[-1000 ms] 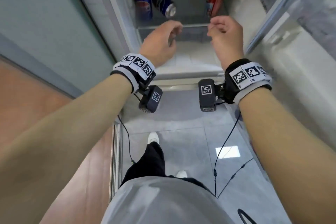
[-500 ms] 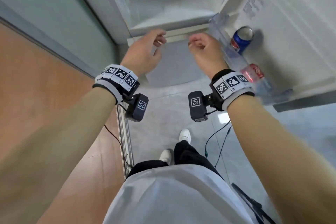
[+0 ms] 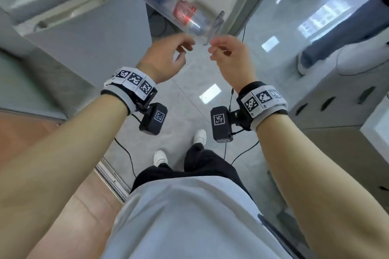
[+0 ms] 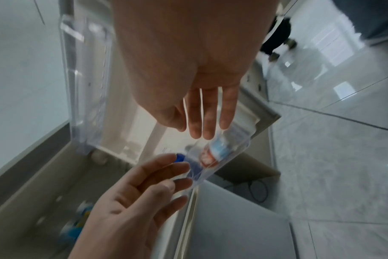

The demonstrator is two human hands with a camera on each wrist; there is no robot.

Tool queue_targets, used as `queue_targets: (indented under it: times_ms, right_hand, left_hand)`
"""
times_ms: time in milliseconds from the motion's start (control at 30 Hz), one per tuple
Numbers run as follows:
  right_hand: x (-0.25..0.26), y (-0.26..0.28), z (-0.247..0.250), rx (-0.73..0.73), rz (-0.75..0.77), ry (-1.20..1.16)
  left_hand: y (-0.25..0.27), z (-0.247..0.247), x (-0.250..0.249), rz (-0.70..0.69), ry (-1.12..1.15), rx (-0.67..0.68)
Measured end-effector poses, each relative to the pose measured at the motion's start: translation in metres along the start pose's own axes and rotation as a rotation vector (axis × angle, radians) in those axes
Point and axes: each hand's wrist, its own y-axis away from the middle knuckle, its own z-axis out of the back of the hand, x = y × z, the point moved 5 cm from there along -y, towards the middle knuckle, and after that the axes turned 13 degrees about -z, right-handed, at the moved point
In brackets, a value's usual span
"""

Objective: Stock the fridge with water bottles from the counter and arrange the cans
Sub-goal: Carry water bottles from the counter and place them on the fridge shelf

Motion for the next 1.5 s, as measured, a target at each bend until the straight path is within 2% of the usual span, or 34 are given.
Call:
queue_targets:
  times_ms: [167, 300, 533, 667, 900, 1167, 1300, 1500]
  right_hand:
    - [-0.047, -0.006, 0.074, -0.122, -0.076, -0.09]
    - [-0.082, -0.035, 0.127, -0.171, -0.087, -0.177]
    - [-0.126, -0.129, 0.244, -0.15, -0.074, -0.186]
    - [-0.136, -0.187, 0.301, -0.111, -0.041, -0.176]
    - [-0.125, -0.289, 0.336, -0.027, 0.026, -0.197]
    - [-0.096, -0.419, 0.339, 0.041, 0.047, -0.148]
    - [-0.067, -0.494, 0.349, 0.052, 0.031, -0.14]
    - [-0.005, -0.595, 0.342, 0.088, 0.114, -0.121]
  left_hand:
    - [-0.047, -0.059, -0.049, -0.094, 0.036, 0.127]
    - [-0.092, -0.116, -0.071, -0.139, 0.04, 0.188]
    - [-0.198, -0.191, -0.096, -0.089, 0.021, 0.086]
    - [-0.256, -0.214, -0.109, -0.022, 0.04, -0.015]
    - [-0.351, -0.218, -0.105, 0.07, 0.087, -0.183]
    - [-0.481, -0.202, -0.056, 0.095, 0.106, -0.305]
    - [-0.549, -0.182, -0.028, 0.143, 0.132, -0.38]
    - [-0.63, -0.138, 0.009, 0.197, 0.136, -0.462]
